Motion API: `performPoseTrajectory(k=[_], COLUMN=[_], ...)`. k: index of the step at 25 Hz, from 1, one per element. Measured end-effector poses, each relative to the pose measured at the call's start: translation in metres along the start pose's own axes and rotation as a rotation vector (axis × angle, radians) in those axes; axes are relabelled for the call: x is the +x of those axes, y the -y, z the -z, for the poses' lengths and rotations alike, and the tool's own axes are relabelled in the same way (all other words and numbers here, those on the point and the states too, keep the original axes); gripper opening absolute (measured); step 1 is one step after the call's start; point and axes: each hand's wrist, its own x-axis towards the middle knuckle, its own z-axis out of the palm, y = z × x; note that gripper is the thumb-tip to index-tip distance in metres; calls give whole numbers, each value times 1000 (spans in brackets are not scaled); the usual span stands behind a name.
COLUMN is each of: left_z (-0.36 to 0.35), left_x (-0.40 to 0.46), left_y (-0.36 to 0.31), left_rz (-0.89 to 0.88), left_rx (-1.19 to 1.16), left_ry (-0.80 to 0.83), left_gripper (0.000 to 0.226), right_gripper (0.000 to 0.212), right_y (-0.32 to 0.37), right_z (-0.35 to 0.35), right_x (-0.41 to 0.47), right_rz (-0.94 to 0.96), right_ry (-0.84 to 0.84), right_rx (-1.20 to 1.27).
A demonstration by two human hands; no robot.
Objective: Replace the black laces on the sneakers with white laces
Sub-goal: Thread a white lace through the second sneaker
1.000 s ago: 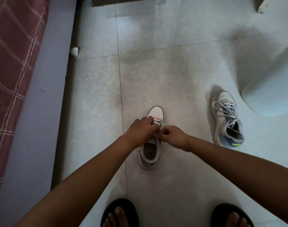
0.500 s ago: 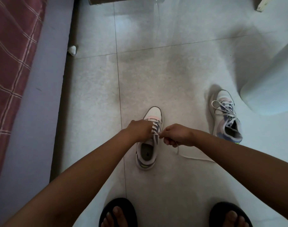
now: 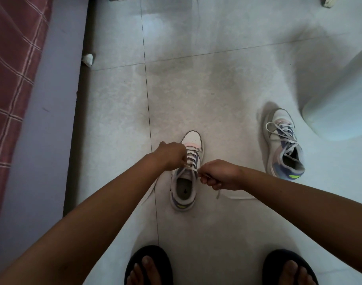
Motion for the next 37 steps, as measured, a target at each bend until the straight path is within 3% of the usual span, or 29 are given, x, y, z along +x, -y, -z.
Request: performPoseTrajectory(k=[3, 6, 9, 12, 14, 16, 18, 22, 27, 33, 37], left_z=[-8, -18, -19, -21, -28, -33, -37, -42, -50, -41, -31], left_x=[-3, -7, -10, -13, -19, -21, -23, -29, -34, -38, -46], left_y=[3, 0, 10, 27, 30, 30, 31, 38, 38, 44, 51], left_rz=[-112, -126, -89, -15, 55, 95, 107, 44, 39, 137, 92], left_rx=[290, 360, 85, -355, -579, -742, -763, -669, -664, -1011, -1113], left_ry=[-40, -68, -92, 22, 63, 27, -30, -41, -125, 1, 37], left_gripper=[17, 17, 17, 15, 21, 35, 46, 24, 17, 30, 21], right_gripper=[15, 18, 20, 21, 28, 35, 33, 30, 22, 32, 30], right_y=[-2, -2, -1, -4, -4, -1, 2, 3, 0, 5, 15], right_z=[1, 1, 3, 2, -3, -10, -16, -19, -20, -6, 7], right_x=[-1, 0, 0, 1, 2, 4, 8, 12, 13, 13, 6], right_rz=[26, 90, 134, 134, 113, 148, 237, 273, 302, 315, 208], right_ry=[-22, -25, -10, -16, -21, -72, -154, -277, -307, -321, -117], right_rx=[-66, -126, -159, -186, -215, -412, -693, -863, -840, -814, -629])
